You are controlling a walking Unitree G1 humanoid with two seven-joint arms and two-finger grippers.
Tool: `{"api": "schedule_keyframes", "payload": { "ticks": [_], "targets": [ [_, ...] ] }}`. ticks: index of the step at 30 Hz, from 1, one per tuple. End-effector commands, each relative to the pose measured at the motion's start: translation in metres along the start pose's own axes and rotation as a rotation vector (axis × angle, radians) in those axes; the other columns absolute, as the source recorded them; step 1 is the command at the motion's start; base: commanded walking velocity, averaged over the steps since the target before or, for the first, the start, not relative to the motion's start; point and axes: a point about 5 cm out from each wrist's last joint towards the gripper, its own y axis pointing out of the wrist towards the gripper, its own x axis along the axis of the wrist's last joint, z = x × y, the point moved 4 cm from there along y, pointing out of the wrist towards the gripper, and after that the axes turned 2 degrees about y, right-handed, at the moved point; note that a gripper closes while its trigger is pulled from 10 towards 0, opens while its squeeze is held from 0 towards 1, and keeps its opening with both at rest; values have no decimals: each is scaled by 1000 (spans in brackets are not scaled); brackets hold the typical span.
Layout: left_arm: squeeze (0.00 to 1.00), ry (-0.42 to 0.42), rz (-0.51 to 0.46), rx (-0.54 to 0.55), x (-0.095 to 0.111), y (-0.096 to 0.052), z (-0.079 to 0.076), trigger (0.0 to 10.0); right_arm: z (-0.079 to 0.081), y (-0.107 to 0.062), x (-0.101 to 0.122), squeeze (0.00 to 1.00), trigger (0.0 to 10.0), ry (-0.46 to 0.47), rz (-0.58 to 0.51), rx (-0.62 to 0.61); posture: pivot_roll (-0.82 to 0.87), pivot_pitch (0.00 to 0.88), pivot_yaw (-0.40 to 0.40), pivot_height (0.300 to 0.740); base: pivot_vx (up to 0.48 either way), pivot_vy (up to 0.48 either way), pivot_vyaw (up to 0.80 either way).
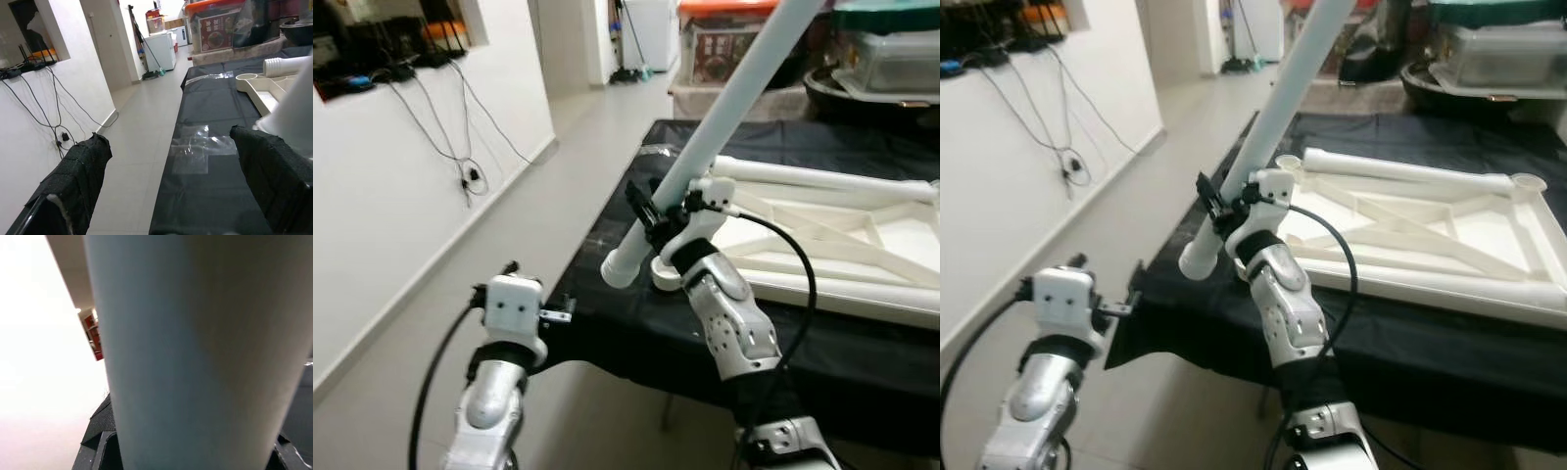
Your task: Building children table
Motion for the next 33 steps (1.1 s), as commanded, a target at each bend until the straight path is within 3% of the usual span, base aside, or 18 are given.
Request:
{"api": "schedule_keyframes", "payload": {
  "ticks": [1,29,33],
  "targets": [
    [0,2,4,15,1,0,5,10000,1,-3,-1,0,10000,5,2,-10,-111,0,45,740,0,0,0],
    [0,18,-16,103,9,6,26,10000,1,-2,-3,0,10000,-5,4,-9,-60,0,29,740,0,0,0],
    [0,28,-23,105,11,6,27,10000,4,-2,-4,0,10000,-3,6,-8,-56,0,26,740,299,0,0]
  ]
}}
